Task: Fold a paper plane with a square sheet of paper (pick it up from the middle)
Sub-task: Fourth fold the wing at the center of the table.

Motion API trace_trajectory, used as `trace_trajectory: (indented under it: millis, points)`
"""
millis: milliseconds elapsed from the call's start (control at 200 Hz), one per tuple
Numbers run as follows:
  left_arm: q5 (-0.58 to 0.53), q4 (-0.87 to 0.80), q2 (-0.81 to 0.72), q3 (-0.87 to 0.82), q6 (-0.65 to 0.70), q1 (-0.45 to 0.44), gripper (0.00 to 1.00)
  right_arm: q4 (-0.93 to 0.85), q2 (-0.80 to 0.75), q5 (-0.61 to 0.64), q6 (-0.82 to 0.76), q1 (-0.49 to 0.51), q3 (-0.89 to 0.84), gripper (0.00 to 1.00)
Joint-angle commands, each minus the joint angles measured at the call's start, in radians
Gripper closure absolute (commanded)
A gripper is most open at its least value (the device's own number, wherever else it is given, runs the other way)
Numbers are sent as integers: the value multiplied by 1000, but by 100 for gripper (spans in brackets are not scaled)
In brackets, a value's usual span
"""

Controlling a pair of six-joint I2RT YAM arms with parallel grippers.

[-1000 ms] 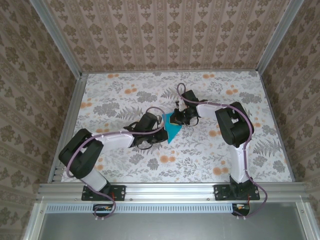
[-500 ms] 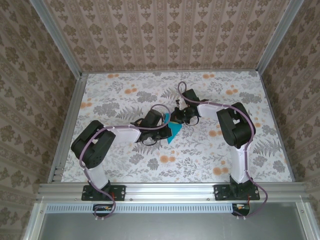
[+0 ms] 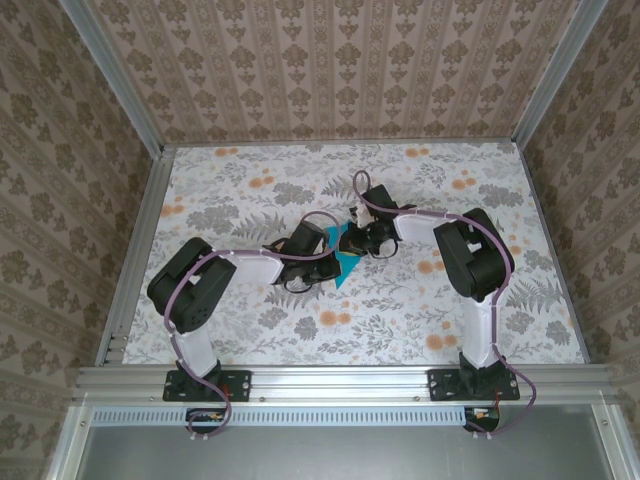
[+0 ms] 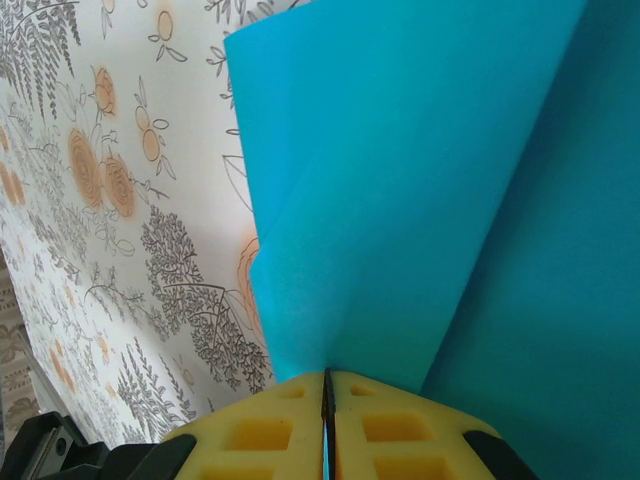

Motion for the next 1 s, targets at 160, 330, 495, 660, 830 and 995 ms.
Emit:
trace_trajectory:
  millis: [160, 330, 495, 660, 830, 995]
  points:
    - [17, -41, -18, 22, 31, 4, 93, -43, 44, 26, -4, 4, 9, 90]
    - [54, 2, -51, 26, 46, -1, 90, -48, 57, 37, 2, 4, 8, 91]
    - [52, 1, -18, 54, 55, 1, 89, -48, 59, 39, 3, 5, 5, 91]
    - [55, -11, 38, 95, 62, 1, 89, -48, 64, 42, 5, 6, -1, 91]
    - [37, -36, 58, 74, 62, 1, 89, -46, 69, 43, 12, 5, 2, 91]
    - [44, -28, 61, 39, 50, -1, 89, -49, 71, 47, 14, 5, 5, 91]
